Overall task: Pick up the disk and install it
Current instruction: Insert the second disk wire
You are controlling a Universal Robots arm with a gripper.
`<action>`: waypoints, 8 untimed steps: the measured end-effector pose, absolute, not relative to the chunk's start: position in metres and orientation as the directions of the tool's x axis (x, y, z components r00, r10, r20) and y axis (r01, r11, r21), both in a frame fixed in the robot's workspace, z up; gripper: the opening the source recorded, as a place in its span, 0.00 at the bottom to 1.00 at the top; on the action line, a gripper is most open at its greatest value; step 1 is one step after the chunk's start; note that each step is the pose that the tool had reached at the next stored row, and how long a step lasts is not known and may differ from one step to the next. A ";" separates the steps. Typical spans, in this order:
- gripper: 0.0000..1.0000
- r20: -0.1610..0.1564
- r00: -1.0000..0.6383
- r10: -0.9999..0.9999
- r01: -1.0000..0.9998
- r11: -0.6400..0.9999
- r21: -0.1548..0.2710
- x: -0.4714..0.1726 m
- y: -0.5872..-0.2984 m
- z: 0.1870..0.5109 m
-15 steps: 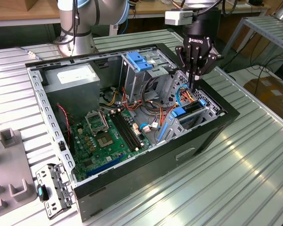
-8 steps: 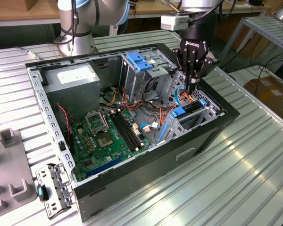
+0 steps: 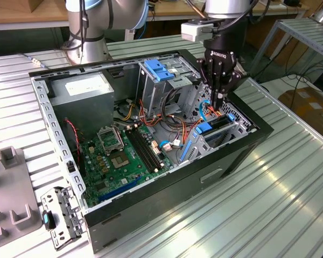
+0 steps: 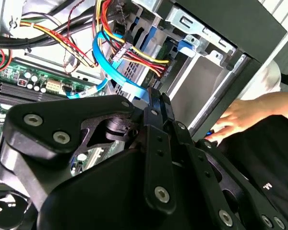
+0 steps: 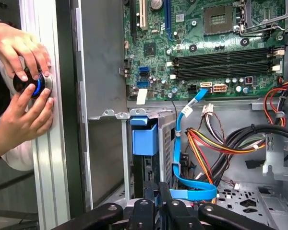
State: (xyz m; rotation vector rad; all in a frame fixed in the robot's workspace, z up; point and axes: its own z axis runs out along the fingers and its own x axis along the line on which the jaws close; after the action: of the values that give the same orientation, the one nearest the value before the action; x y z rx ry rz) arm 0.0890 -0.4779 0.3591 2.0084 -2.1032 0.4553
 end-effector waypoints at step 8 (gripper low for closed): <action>0.16 0.310 -0.068 -0.948 -0.993 0.035 -0.112 0.085 -0.486 0.357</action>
State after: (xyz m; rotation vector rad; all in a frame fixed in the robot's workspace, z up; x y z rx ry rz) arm 0.0850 -0.4862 0.3573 2.0353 -2.1455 0.4484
